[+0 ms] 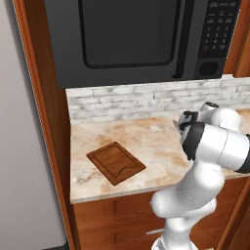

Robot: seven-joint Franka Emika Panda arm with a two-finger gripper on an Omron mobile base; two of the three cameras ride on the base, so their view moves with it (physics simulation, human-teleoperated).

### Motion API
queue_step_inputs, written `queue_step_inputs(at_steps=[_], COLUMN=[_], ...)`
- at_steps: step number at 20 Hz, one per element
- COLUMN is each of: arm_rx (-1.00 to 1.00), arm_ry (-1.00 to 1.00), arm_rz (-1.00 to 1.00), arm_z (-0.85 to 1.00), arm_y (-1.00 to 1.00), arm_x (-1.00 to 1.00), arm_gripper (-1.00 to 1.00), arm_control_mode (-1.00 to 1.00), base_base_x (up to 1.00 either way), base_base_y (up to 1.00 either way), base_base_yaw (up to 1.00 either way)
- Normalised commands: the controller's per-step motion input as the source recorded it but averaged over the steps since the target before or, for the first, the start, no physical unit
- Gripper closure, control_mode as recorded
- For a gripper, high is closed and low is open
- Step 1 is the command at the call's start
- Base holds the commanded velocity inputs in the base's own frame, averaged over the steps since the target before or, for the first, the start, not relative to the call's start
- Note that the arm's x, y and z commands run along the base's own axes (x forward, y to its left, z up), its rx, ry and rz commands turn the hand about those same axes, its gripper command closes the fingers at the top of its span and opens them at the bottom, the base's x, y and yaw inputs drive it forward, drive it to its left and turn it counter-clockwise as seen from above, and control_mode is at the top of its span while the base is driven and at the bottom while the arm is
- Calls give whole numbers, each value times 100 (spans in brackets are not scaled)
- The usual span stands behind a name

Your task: Move the cutting board and knife to the sink. Then move spray from the cabinet to the counter.

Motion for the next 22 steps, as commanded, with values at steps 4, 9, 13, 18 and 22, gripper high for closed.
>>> queue_step_inputs(at_steps=[4,9,13,18,22], arm_rx=[-1,-4,-5,-6,-3], arm_ry=[0,0,0,-3,-6], arm_rz=[10,10,5,3,2], arm_z=[54,52,46,46,47], arm_y=[1,3,3,7,6], arm_x=[-19,-35,-63,-72,-81], arm_gripper=[100,100,100,100,100], arm_control_mode=[-100,-100,-100,-100,-100], base_base_x=[0,0,0,0,0], base_base_y=[0,0,0,0,0], base_base_yaw=[0,0,0,0,0])
